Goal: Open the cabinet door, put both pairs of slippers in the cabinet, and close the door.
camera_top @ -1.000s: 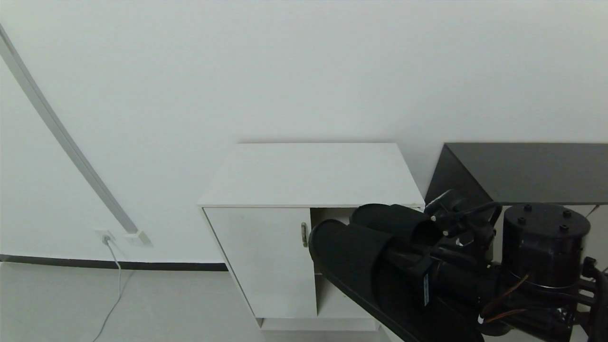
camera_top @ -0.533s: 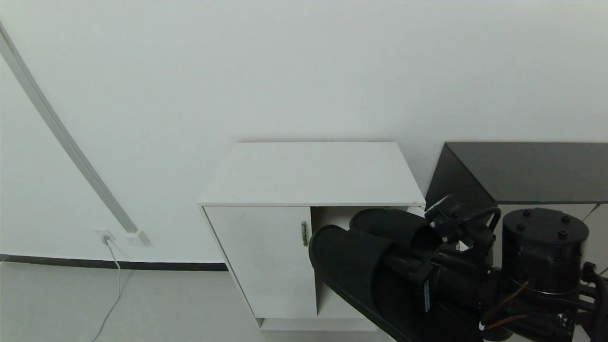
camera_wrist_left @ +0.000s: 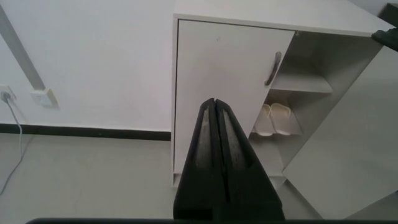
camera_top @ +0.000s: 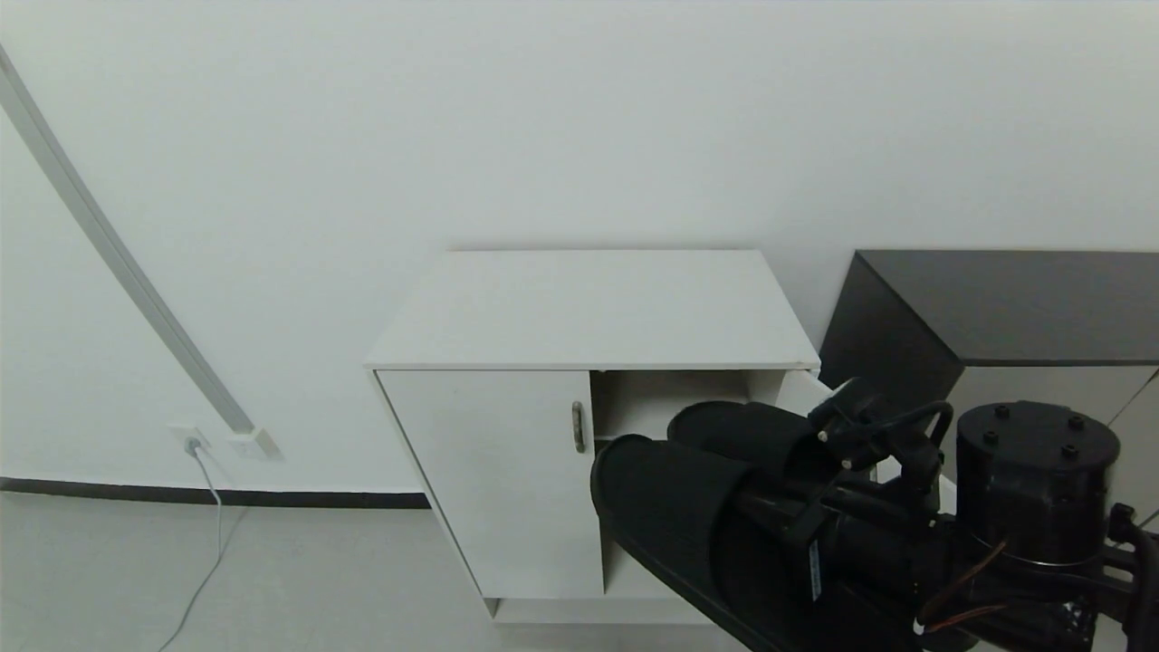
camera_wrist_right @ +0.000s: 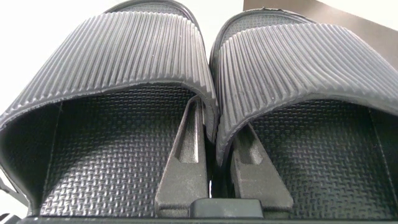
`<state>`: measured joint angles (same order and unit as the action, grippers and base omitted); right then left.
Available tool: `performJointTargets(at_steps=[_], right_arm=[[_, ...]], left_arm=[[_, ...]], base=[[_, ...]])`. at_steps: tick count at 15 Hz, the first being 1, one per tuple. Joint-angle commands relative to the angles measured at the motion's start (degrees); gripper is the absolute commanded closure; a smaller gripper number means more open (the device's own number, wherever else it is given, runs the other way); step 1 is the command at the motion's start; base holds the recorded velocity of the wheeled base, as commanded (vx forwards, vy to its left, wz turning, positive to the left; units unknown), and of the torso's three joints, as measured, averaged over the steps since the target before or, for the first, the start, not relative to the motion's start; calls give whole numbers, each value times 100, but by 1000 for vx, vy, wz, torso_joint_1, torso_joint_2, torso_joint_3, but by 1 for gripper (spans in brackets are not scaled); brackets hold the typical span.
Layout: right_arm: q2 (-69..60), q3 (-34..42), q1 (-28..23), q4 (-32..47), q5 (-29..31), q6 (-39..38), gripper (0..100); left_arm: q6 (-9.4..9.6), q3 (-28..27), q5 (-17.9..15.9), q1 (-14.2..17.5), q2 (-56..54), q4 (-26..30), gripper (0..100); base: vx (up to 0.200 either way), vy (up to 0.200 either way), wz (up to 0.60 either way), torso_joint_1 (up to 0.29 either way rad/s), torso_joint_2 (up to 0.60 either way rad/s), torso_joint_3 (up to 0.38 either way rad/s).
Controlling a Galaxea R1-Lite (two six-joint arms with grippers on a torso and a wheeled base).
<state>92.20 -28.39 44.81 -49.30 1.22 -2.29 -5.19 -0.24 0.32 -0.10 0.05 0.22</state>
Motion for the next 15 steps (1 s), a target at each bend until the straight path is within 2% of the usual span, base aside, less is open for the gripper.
performJointTargets(at_steps=[1, 15], right_arm=[[18, 0, 1, -1, 1, 1, 100], [44, 44, 28, -1, -8, 9, 100]], left_arm=[[1, -2, 3, 1, 4, 4, 100], [1, -2, -5, 1, 4, 4, 100]], base=[[0, 0, 0, -168, 373, 217], [0, 0, 0, -210, 509, 295]])
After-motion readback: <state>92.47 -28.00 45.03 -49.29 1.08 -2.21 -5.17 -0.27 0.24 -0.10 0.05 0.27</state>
